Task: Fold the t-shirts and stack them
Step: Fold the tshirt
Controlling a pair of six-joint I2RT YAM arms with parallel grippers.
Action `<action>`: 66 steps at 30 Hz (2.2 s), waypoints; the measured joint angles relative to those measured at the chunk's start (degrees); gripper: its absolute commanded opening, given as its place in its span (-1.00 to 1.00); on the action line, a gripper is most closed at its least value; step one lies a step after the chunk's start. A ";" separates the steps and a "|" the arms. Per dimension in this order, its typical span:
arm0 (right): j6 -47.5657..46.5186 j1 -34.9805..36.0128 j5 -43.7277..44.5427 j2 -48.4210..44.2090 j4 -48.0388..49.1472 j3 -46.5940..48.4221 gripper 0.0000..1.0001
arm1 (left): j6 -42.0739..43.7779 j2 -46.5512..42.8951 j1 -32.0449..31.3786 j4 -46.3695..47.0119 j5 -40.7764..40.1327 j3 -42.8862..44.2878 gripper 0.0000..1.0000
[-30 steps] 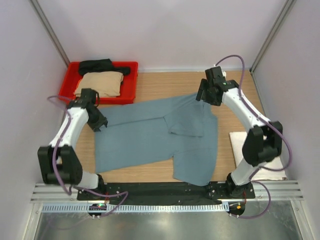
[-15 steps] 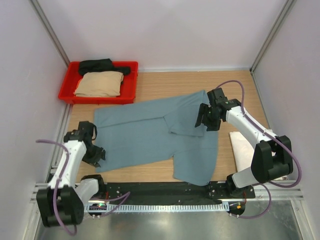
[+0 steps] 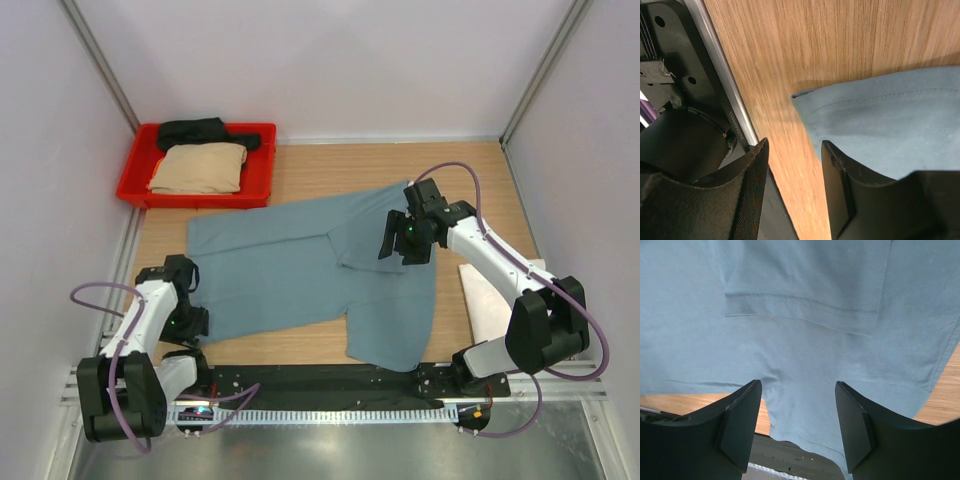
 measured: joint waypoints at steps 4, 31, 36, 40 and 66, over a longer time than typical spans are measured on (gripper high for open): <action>0.07 0.09 -0.15 0.00 -0.02 0.00 0.33 | -1.88 1.05 0.00 1.55 -0.55 -0.26 -0.05; 9.22 -7.54 0.50 -9.77 -10.80 -12.35 0.13 | -3.93 4.79 0.11 6.91 -4.22 -2.69 -1.00; 9.77 -9.66 -0.07 -13.35 -14.10 -17.59 0.15 | -4.04 5.55 -0.63 6.69 -3.91 -2.45 -1.00; 10.78 -9.88 -0.28 -13.44 -14.25 -23.21 0.11 | -4.31 4.72 -0.70 6.73 -3.65 -2.73 -1.00; 16.94 -9.88 1.25 -18.36 -13.03 -29.24 -0.97 | -4.17 6.16 -0.72 4.96 -2.82 -1.66 -0.99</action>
